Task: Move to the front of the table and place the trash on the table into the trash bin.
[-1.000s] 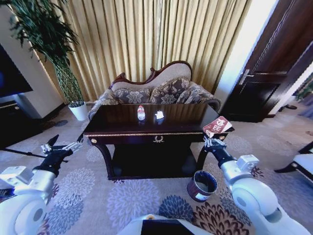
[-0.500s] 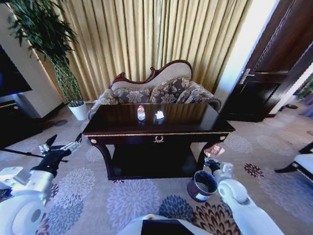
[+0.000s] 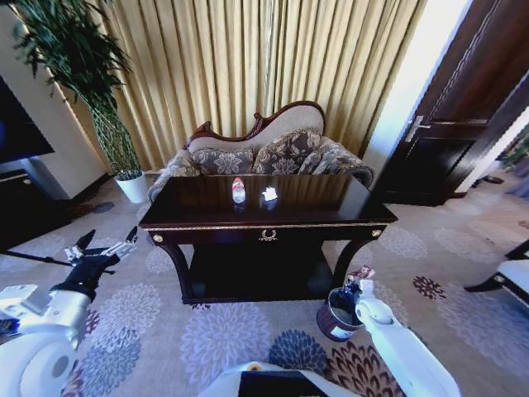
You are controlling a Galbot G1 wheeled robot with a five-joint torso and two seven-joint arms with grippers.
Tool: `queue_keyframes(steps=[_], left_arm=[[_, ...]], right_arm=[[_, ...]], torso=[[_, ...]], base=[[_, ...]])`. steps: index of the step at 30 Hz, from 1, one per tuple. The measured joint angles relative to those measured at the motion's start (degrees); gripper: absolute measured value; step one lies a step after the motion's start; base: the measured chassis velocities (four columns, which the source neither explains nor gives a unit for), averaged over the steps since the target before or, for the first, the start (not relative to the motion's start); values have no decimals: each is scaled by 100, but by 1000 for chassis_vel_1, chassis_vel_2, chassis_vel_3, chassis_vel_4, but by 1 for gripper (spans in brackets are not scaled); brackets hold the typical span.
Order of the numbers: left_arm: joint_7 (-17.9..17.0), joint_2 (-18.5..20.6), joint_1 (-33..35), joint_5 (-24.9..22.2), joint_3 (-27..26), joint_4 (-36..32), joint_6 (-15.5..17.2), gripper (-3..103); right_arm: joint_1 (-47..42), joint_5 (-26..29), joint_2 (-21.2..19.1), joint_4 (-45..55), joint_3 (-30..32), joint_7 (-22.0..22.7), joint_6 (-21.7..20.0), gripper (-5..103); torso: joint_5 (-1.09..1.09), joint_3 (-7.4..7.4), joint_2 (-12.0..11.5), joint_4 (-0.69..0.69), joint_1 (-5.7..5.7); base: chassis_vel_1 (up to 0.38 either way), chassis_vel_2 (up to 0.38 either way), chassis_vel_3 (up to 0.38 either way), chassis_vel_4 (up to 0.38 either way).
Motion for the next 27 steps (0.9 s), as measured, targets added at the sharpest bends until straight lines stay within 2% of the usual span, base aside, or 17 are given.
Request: queue_keyframes(steps=[6, 12, 16, 17, 19, 22, 25, 27], left_arm=[[0, -23, 24, 6, -29, 0, -77, 100], [0, -43, 27, 7, -39, 0, -78, 100], [1, -42, 24, 7, -40, 0, -80, 100], [1, -42, 24, 7, -40, 0, -80, 100], [22, -41, 23, 7, -36, 0, -81, 100], [35, -39, 20, 7, -29, 0, -82, 100], [39, -40, 24, 6, -30, 0, -83, 100], [39, -40, 24, 6, -31, 0, -84, 100]], right_arm=[[568, -152, 163, -941, -28, 3, 52, 1], [602, -477, 255, -1287, 75, -4, 67, -2], [559, -713, 385, -1402, 199, -5, 90, 18], [559, -713, 385, -1402, 199, -5, 90, 18], [544, -720, 438, -1397, 246, 9, 98, 28], [536, -720, 460, -1379, 264, 69, 100, 33], [504, -710, 472, -1337, 300, 141, 103, 49], [498, -707, 472, -1332, 310, 146, 104, 49]], torso=[[0, 0, 0, 0, 0], [0, 0, 0, -3, 0], [1, 0, 0, -2, -1], [1, 0, 0, -2, -1], [1, -1, 0, -1, -1], [0, -1, 0, -1, -1], [0, -1, 1, -1, -1], [0, -1, 1, -1, -1]], base=[[0, 0, 0, 0], [0, 0, 0, 0], [0, 0, 0, 0], [0, 0, 0, 0], [0, 0, 0, 0], [0, 0, 0, 0], [0, 0, 0, 0], [0, 0, 0, 0]])
